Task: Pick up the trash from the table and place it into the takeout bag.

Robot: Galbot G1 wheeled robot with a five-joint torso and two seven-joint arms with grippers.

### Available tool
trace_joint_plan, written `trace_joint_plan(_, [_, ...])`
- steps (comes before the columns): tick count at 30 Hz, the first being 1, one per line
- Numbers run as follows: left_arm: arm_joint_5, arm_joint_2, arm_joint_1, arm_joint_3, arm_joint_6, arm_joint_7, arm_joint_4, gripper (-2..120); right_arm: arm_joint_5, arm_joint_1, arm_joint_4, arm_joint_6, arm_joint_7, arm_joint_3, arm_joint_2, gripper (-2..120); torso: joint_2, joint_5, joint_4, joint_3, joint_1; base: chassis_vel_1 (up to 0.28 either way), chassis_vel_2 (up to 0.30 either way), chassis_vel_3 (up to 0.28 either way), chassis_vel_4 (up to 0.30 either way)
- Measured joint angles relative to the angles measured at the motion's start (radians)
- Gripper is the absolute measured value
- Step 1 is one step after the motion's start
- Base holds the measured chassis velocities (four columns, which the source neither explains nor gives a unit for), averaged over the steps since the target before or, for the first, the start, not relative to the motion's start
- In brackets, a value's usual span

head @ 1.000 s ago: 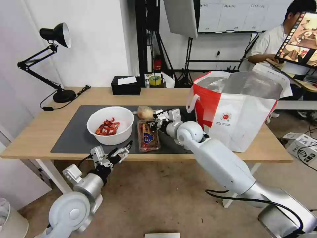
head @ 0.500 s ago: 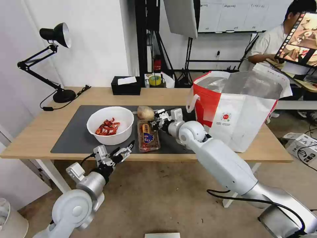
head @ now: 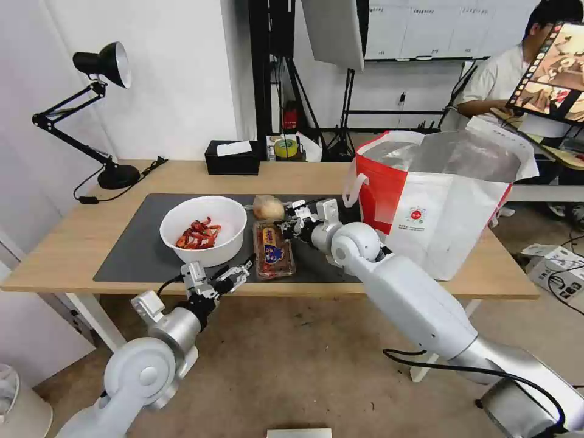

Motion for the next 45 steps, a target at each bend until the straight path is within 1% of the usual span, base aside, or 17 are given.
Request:
trace_joint_plan(14, [-0.048, 0.008, -0.07, 0.048, 0.006, -0.011, 0.051, 100, 0.008, 0.0, 0.007, 0.0, -0.002, 0.002, -0.007, 0, 0.0, 0.0, 0.0, 0.0, 0.0, 0.0, 0.0, 0.0, 0.0])
trace_joint_plan(21, [-0.073, 0.007, -0.113, 0.062, 0.038, -0.021, 0.078, 100, 0.009, -0.005, 0.01, 0.0, -0.002, 0.004, -0.006, 0, 0.0, 0.0, 0.0, 0.0, 0.0, 0.0, 0.0, 0.0, 0.0])
trace_joint_plan(31, [-0.16, 0.02, -0.184, 0.083, 0.091, -0.061, 0.118, 100, 0.011, -0.018, 0.027, 0.0, -0.002, 0.015, -0.009, 0, 0.0, 0.0, 0.0, 0.0, 0.0, 0.0, 0.0, 0.0, 0.0])
trace_joint_plan(40, [-0.196, 0.016, -0.22, 0.104, 0.108, -0.088, 0.147, 100, 0.011, -0.025, 0.03, 0.001, -0.002, 0.021, -0.011, 0, 0.0, 0.0, 0.0, 0.0, 0.0, 0.0, 0.0, 0.0, 0.0])
trace_joint_plan(45, [-0.201, 0.014, -0.234, 0.116, 0.109, -0.092, 0.159, 100, 0.011, -0.028, 0.033, 0.001, -0.002, 0.023, -0.012, 0, 0.0, 0.0, 0.0, 0.0, 0.0, 0.0, 0.0, 0.0, 0.0])
